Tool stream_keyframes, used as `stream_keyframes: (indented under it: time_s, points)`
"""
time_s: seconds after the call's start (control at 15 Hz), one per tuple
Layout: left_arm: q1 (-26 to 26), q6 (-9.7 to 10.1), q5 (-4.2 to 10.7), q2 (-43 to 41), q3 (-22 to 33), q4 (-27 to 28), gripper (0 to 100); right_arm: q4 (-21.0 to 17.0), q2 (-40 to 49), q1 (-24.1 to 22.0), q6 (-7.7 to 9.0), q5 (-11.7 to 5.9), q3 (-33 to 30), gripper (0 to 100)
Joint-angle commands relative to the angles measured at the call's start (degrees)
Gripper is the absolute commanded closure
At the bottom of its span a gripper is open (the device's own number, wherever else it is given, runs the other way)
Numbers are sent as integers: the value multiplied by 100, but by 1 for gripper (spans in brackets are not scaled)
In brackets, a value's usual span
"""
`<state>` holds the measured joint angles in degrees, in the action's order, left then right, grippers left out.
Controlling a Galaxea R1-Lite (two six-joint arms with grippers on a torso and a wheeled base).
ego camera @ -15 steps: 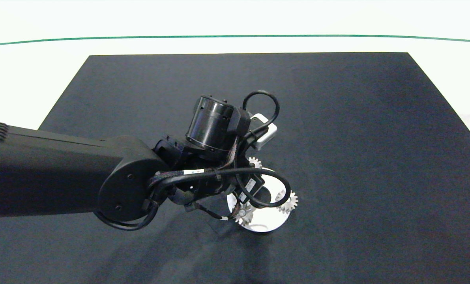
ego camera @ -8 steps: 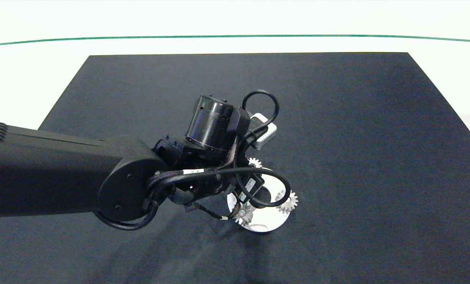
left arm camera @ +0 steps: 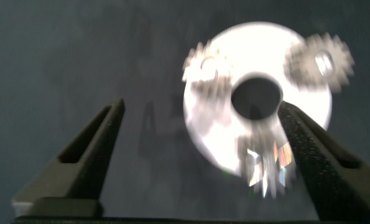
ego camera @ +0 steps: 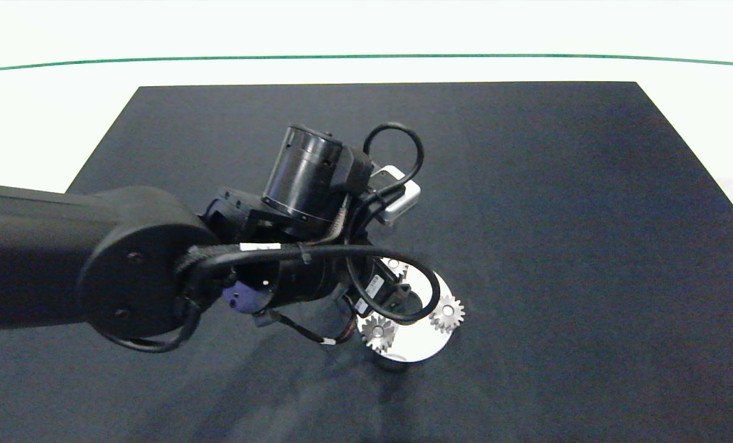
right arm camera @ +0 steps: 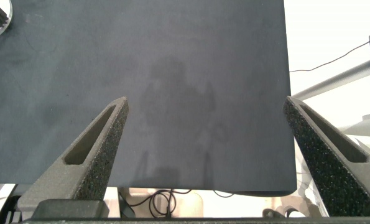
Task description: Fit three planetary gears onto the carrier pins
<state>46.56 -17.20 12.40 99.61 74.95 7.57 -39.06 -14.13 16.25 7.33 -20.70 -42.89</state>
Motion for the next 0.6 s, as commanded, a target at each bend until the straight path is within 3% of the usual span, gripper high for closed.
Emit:
stream_keyframes:
  time_s: [0.07,0.2,0.27,0.4,0.53,0.6]
  points:
    - [-68,384,17,-1383,433,1344,0,-23,-134,1,23,-13,0,0]
    - [-815,1333,17,-2016,442,1932,0,-23,-187,1,41,-22,-53,0]
    - [-1289,1579,17,-2376,398,2099,0,-23,-257,-8,41,-22,-88,0]
    - [-2265,1588,105,-3404,152,2609,0,-23,-521,-43,41,-13,-308,0]
    - [-3232,1588,483,-4362,-217,2926,0,-23,-749,-210,32,-22,-519,0]
    - [-3724,1588,580,-4916,-543,2934,0,-40,-793,-395,50,-13,-589,0]
